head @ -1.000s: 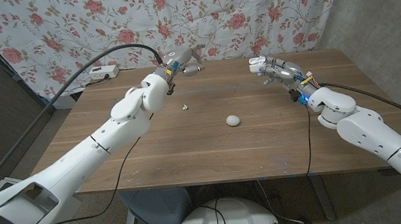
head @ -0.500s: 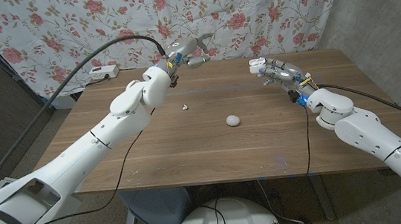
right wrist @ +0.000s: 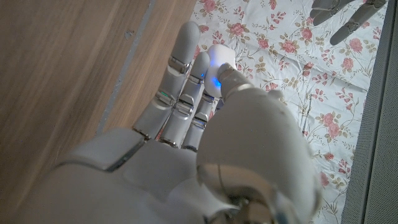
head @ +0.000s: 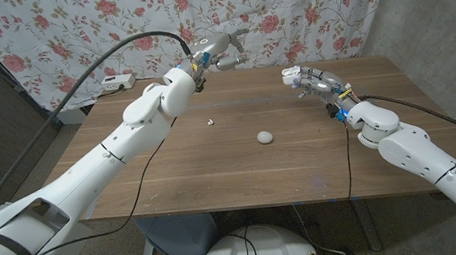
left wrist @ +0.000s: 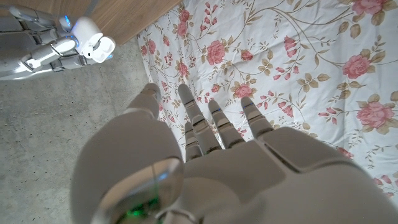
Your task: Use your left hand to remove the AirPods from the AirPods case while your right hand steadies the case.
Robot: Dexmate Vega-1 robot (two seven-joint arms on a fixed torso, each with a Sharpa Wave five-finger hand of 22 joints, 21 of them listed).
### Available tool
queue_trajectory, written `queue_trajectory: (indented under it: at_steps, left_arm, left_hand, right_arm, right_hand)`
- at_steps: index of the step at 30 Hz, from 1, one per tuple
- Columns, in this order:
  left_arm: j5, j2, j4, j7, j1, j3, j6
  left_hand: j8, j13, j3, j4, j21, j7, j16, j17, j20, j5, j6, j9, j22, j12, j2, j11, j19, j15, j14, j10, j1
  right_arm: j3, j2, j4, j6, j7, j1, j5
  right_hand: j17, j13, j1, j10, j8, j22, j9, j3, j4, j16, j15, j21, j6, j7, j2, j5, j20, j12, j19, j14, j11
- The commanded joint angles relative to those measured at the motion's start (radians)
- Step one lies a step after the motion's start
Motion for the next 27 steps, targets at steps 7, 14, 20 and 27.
queue_trajectory:
  at_steps: [7,14,20,27]
  left_arm:
    - [0.010,-0.005,-0.017,-0.088,-0.033,0.001,-0.034]
    - [0.036,-0.006,-0.022,-0.108,-0.042,0.009,-0.041]
    - [0.059,-0.011,-0.027,-0.149,-0.054,0.019,-0.026]
    - [0.055,-0.024,-0.005,-0.151,-0.062,0.026,-0.054]
  left_hand:
    - [0.001,-0.005,-0.001,0.000,0.001,-0.006,0.006,-0.003,0.006,0.000,-0.003,0.002,0.003,-0.009,-0.002,0.002,-0.005,-0.001,0.005,0.023,-0.021]
    - [0.001,-0.009,-0.001,-0.005,0.000,-0.007,0.005,-0.007,0.006,0.000,-0.004,0.002,0.003,-0.013,-0.005,0.002,-0.007,-0.003,0.004,0.025,-0.020]
    - [0.000,-0.012,-0.002,-0.007,0.000,-0.006,0.004,-0.008,0.008,0.000,-0.006,0.002,0.003,-0.017,-0.006,0.002,-0.008,-0.002,0.001,0.026,-0.020]
    - [-0.002,-0.017,-0.002,-0.013,-0.001,-0.007,0.005,-0.011,0.009,0.000,-0.015,0.001,0.003,-0.024,-0.006,0.002,-0.010,-0.003,-0.001,0.029,-0.017]
  right_arm:
    - [-0.006,-0.005,-0.026,-0.008,-0.042,-0.012,-0.051]
    - [-0.011,-0.005,-0.033,-0.009,-0.050,-0.011,-0.071]
    - [-0.014,-0.005,-0.038,-0.008,-0.051,-0.008,-0.084]
    - [-0.017,-0.008,-0.048,-0.013,-0.052,-0.006,-0.096]
  right_hand:
    - [0.002,0.192,0.003,0.038,-0.001,0.000,0.003,-0.002,-0.004,-0.003,-0.118,0.007,0.008,0.000,0.008,0.005,-0.082,0.207,-0.161,0.039,-0.022]
    - [0.002,0.193,0.003,0.037,-0.001,0.000,0.003,-0.001,-0.004,-0.003,-0.118,0.008,0.009,0.000,0.009,0.005,-0.082,0.207,-0.163,0.040,-0.023]
    - [0.003,0.192,0.003,0.038,-0.001,0.000,0.003,-0.002,-0.004,-0.002,-0.119,0.010,0.010,0.000,0.007,0.006,-0.082,0.207,-0.164,0.040,-0.021]
    - [0.003,0.191,0.002,0.040,-0.001,0.000,0.003,-0.002,-0.004,-0.003,-0.118,0.011,0.010,0.000,0.008,0.006,-0.082,0.208,-0.165,0.040,-0.021]
